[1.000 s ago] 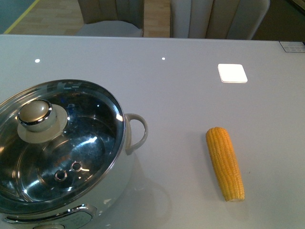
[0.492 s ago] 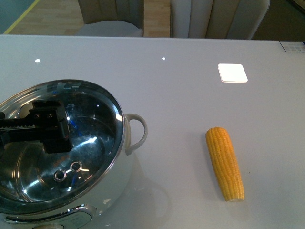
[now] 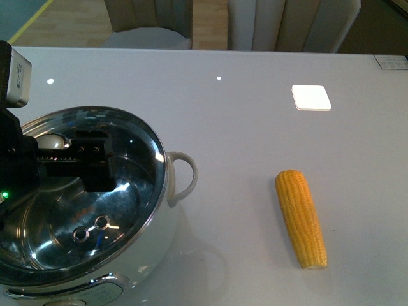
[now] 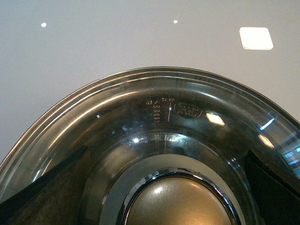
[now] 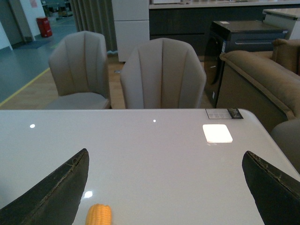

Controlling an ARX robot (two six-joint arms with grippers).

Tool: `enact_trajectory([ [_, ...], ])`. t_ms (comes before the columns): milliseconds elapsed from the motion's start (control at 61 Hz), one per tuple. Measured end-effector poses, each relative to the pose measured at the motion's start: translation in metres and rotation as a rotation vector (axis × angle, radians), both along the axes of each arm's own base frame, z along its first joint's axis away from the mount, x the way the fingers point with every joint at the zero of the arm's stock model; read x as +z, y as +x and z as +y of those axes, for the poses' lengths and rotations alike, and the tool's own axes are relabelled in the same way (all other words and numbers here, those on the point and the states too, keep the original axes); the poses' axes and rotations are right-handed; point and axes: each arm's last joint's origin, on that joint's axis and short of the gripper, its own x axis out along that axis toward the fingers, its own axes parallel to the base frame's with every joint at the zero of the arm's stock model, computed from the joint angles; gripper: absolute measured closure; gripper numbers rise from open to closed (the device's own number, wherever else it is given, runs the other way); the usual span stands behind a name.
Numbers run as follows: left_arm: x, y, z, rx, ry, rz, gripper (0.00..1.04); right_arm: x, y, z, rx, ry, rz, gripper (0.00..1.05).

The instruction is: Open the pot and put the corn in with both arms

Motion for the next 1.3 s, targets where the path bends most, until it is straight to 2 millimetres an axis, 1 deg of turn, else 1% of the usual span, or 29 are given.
enact_trajectory([
  [33,0.000,0.000,0.000,-0.003,0.000,0.000,0.11,0.000,0.000,0.000,0.000,0.000,0.000,0.09],
  [82,0.000,0.000,-0.001,-0.007,0.001,0.000,0.19,0.000,0.000,0.000,0.000,0.000,0.000,0.09],
  [115,0.000,0.000,-0.002,-0.010,0.002,0.000,0.23,0.000,0.000,0.000,0.000,0.000,0.000,0.09],
  [180,-0.001,-0.001,-0.003,-0.015,0.003,0.002,0.33,0.000,0.000,0.000,0.000,0.000,0.000,0.09],
  [262,-0.001,-0.001,-0.004,-0.010,0.007,0.000,0.50,0.000,0.000,0.000,0.000,0.000,0.000,0.09],
  [344,-0.001,-0.001,-0.004,0.000,0.010,-0.003,0.61,0.000,0.000,0.000,0.000,0.000,0.000,0.09],
  [377,0.000,0.000,-0.004,0.003,0.015,-0.005,0.62,0.000,0.000,0.000,0.000,0.000,0.000,0.09],
  [639,0.005,0.001,-0.003,0.010,0.025,0.008,0.63,0.000,0.000,0.000,0.000,0.000,0.000,0.09],
  [885,0.016,0.001,0.002,0.001,0.067,0.018,0.63,0.000,0.000,0.000,0.000,0.000,0.000,0.09],
  [951,0.022,0.002,0.004,0.007,0.072,0.011,0.63,0.000,0.000,0.000,0.000,0.000,0.000,0.09],
  [1016,0.031,0.003,0.006,0.010,0.074,-0.005,0.63,0.000,0.000,0.000,0.000,0.000,0.000,0.09],
  [1082,0.048,0.008,0.009,0.020,0.062,-0.042,0.63,0.000,0.000,0.000,0.000,0.000,0.000,0.09],
  [1180,0.067,0.013,0.014,0.029,0.038,-0.085,0.63,0.000,0.000,0.000,0.000,0.000,0.000,0.09],
  [1246,0.081,0.017,0.020,0.037,0.020,-0.121,0.63,0.000,0.000,0.000,0.000,0.000,0.000,0.09],
  [1295,0.093,0.019,0.029,0.049,0.006,-0.153,0.63,0.000,0.000,0.000,0.000,0.000,0.000,0.09],
])
